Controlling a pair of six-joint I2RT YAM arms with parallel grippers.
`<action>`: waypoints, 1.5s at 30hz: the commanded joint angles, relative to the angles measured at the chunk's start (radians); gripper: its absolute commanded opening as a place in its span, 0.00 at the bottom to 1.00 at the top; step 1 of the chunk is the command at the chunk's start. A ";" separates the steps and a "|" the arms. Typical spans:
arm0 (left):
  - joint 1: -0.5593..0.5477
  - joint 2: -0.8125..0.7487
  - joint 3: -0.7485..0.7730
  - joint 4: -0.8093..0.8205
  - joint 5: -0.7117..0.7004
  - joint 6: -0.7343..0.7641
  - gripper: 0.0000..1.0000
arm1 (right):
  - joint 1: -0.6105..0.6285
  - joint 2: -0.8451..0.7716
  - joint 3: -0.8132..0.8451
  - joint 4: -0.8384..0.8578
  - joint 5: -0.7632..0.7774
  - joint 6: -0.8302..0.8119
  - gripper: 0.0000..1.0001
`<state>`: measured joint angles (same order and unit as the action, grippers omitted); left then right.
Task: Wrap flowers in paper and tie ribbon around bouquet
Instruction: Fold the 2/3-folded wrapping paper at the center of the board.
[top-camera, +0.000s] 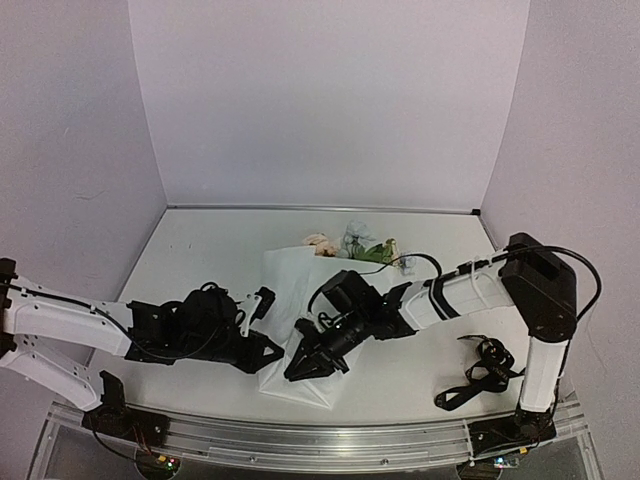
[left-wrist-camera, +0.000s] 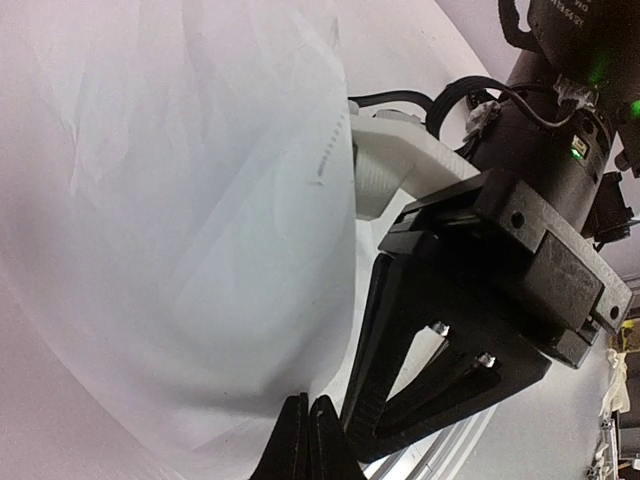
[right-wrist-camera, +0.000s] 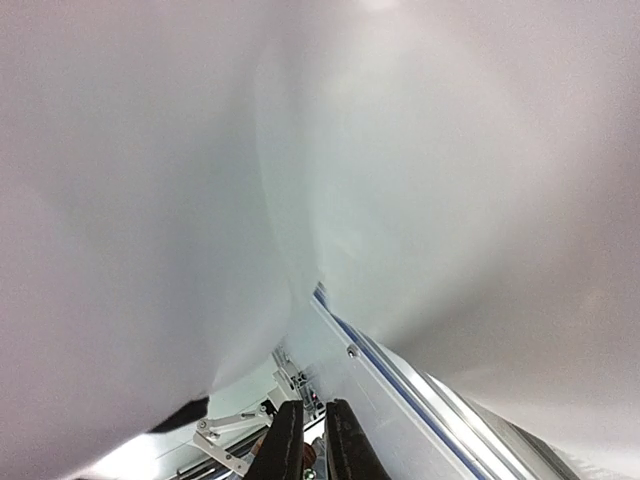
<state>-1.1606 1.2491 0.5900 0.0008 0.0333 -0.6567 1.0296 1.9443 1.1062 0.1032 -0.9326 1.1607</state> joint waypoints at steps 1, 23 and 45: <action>-0.005 0.076 0.092 0.046 0.049 0.057 0.00 | -0.035 -0.093 -0.118 0.019 0.040 -0.059 0.09; -0.005 0.364 0.245 0.074 0.188 0.071 0.00 | -0.060 -0.040 -0.268 0.029 0.328 -0.041 0.09; -0.003 0.511 0.304 0.118 0.187 -0.003 0.00 | -0.257 -0.432 -0.422 -0.102 0.510 -0.102 0.53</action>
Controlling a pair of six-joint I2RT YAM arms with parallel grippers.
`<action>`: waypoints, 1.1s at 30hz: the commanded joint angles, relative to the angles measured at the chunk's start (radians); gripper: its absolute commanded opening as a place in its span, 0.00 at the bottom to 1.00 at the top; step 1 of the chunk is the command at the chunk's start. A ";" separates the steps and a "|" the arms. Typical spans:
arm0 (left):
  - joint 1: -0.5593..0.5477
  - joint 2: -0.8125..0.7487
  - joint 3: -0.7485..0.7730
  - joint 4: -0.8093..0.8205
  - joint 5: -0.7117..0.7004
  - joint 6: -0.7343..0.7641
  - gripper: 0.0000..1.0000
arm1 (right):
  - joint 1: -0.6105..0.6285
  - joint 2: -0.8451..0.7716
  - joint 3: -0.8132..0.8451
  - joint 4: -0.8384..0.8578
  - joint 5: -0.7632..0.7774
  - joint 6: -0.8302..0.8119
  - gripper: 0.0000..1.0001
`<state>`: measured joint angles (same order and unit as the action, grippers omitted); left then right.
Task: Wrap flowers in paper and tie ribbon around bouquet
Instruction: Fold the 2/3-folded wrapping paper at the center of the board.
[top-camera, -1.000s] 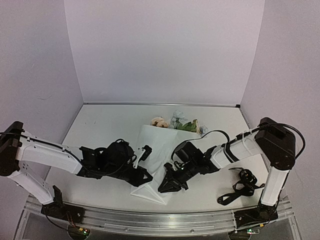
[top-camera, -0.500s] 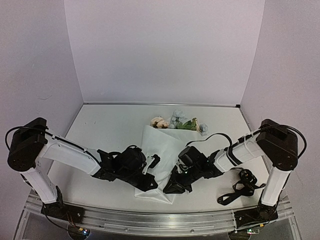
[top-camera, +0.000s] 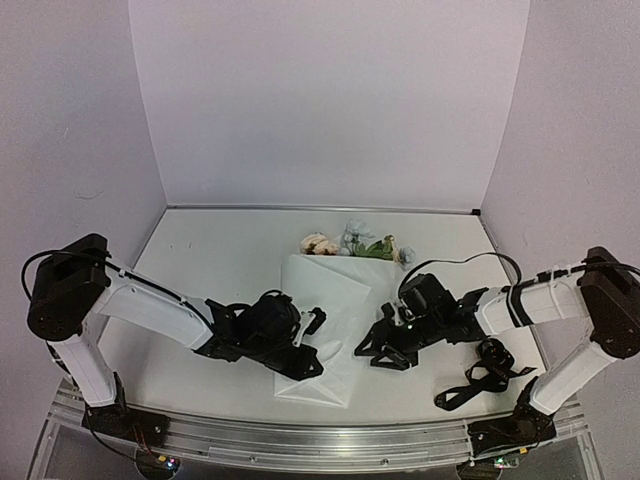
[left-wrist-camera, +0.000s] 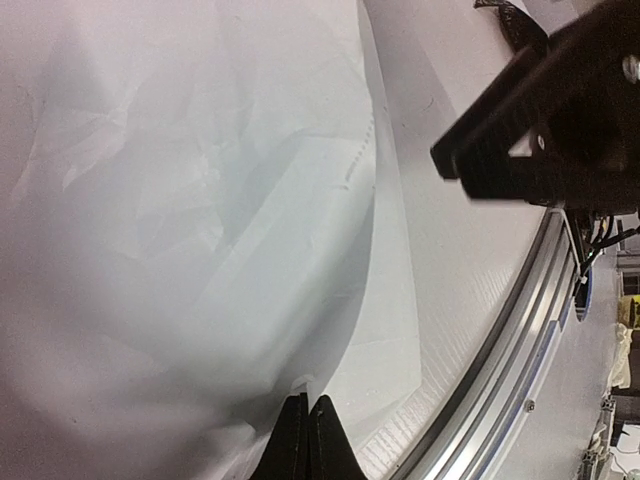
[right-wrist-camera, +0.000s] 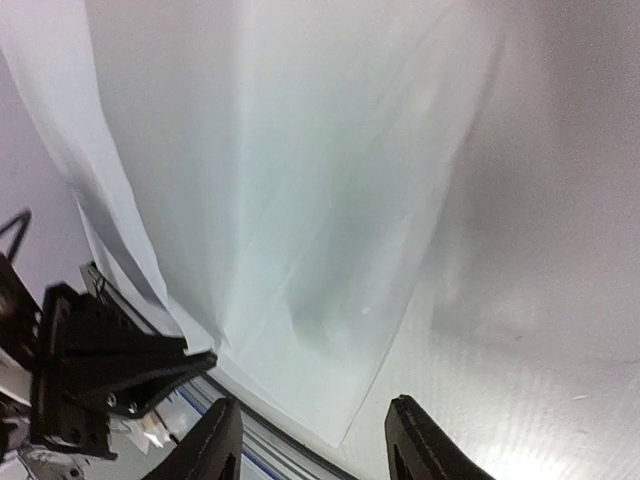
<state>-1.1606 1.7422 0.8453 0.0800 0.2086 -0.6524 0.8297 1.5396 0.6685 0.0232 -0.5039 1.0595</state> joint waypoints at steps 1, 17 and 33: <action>-0.003 0.021 0.055 0.040 0.018 -0.005 0.00 | -0.071 -0.026 0.022 -0.022 0.089 0.000 0.54; -0.004 0.086 0.118 0.036 0.041 0.008 0.00 | -0.188 0.100 0.079 -0.064 0.160 -0.054 0.38; -0.003 0.114 0.186 0.024 0.061 0.045 0.00 | -0.187 0.208 0.226 -0.193 0.114 -0.096 0.23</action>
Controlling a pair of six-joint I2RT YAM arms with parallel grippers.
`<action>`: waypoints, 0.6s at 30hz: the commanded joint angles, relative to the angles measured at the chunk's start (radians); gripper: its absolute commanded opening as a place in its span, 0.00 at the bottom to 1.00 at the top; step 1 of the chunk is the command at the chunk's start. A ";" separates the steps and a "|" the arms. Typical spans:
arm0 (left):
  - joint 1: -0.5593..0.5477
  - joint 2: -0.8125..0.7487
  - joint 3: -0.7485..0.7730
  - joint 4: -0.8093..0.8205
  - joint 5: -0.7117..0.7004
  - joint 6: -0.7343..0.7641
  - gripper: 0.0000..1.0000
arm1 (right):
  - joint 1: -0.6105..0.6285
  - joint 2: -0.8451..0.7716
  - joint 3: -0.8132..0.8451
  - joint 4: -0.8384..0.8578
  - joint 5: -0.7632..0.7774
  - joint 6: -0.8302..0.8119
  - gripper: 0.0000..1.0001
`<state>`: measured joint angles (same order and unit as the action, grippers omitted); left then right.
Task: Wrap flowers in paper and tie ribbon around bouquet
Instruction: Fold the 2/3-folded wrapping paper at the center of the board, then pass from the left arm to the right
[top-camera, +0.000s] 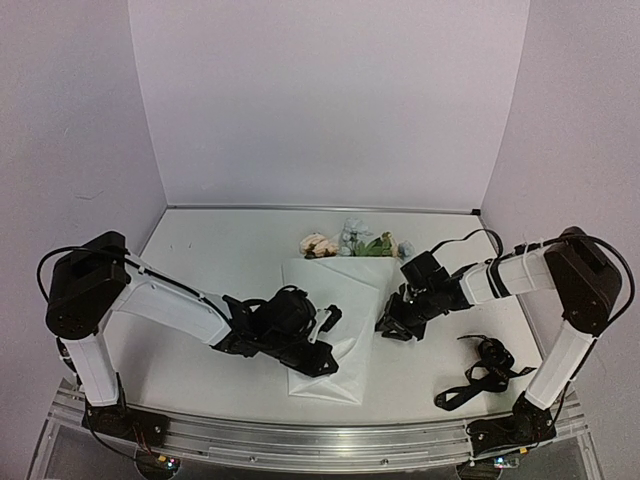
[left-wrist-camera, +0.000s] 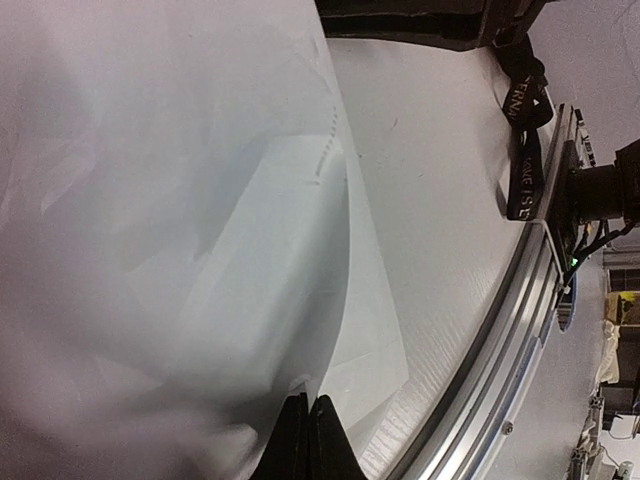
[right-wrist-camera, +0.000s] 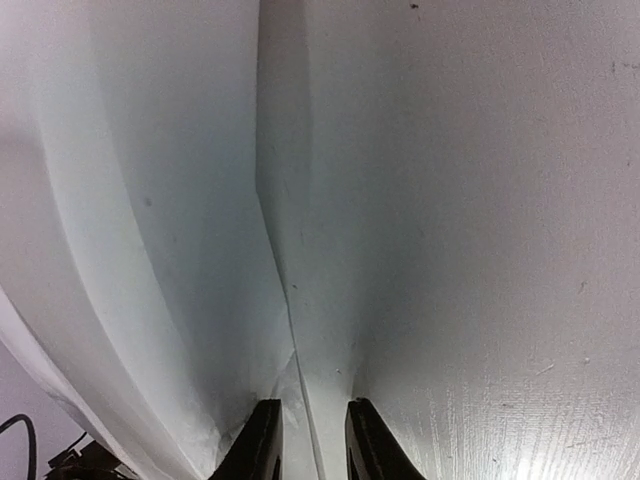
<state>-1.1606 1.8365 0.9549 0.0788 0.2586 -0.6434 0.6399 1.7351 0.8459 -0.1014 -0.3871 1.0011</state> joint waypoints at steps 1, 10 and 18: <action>-0.003 0.030 0.085 0.025 0.016 0.037 0.00 | 0.003 0.011 0.050 -0.075 -0.002 -0.040 0.23; -0.003 0.094 0.118 0.025 0.034 0.031 0.00 | 0.002 -0.087 0.022 -0.197 0.016 -0.093 0.26; -0.003 0.093 0.100 0.058 0.049 0.024 0.00 | 0.003 -0.253 0.031 -0.287 -0.027 -0.123 0.38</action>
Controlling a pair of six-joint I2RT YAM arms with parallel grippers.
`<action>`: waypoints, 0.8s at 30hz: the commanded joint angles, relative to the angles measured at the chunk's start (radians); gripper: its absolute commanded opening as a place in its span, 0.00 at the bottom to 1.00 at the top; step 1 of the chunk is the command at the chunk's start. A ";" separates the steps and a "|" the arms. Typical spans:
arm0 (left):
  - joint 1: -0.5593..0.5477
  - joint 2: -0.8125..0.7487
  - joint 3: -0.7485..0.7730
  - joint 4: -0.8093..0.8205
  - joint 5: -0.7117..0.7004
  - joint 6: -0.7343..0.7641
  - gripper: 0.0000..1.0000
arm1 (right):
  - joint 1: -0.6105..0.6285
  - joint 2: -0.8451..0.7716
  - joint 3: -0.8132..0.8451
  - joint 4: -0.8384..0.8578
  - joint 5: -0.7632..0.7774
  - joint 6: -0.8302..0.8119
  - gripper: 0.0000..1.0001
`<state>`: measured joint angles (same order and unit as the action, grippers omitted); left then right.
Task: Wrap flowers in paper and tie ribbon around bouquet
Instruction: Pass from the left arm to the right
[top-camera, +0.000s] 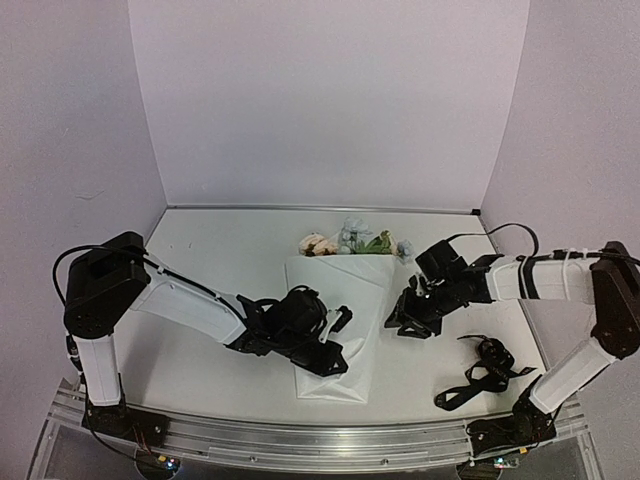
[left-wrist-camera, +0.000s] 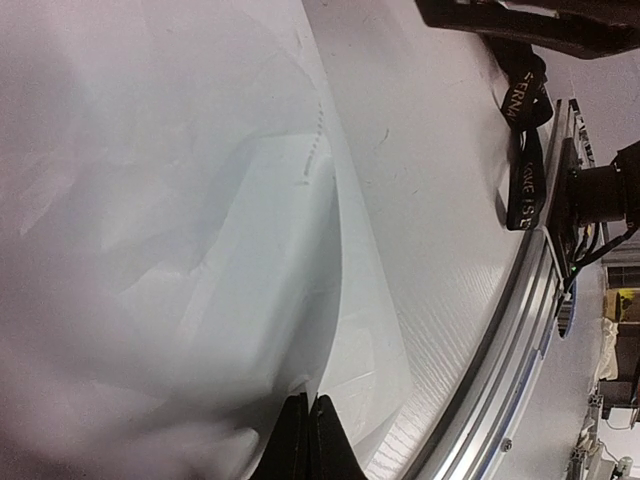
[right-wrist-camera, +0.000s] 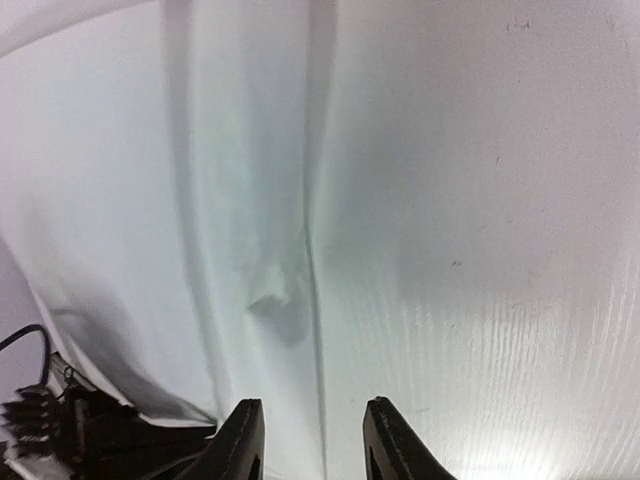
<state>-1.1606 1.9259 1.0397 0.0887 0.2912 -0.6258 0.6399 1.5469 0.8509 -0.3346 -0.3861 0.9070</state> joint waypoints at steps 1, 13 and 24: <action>-0.003 0.002 0.013 0.052 0.018 0.006 0.00 | 0.003 -0.057 0.045 -0.050 -0.047 -0.025 0.40; -0.004 -0.015 0.011 0.057 0.039 0.020 0.00 | 0.005 0.110 0.184 0.051 -0.154 0.090 0.39; -0.003 -0.034 -0.007 0.067 0.043 0.020 0.00 | 0.004 0.138 0.145 0.094 -0.135 0.106 0.40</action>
<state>-1.1606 1.9259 1.0391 0.1160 0.3211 -0.6247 0.6403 1.6555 0.9985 -0.2855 -0.5241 0.9950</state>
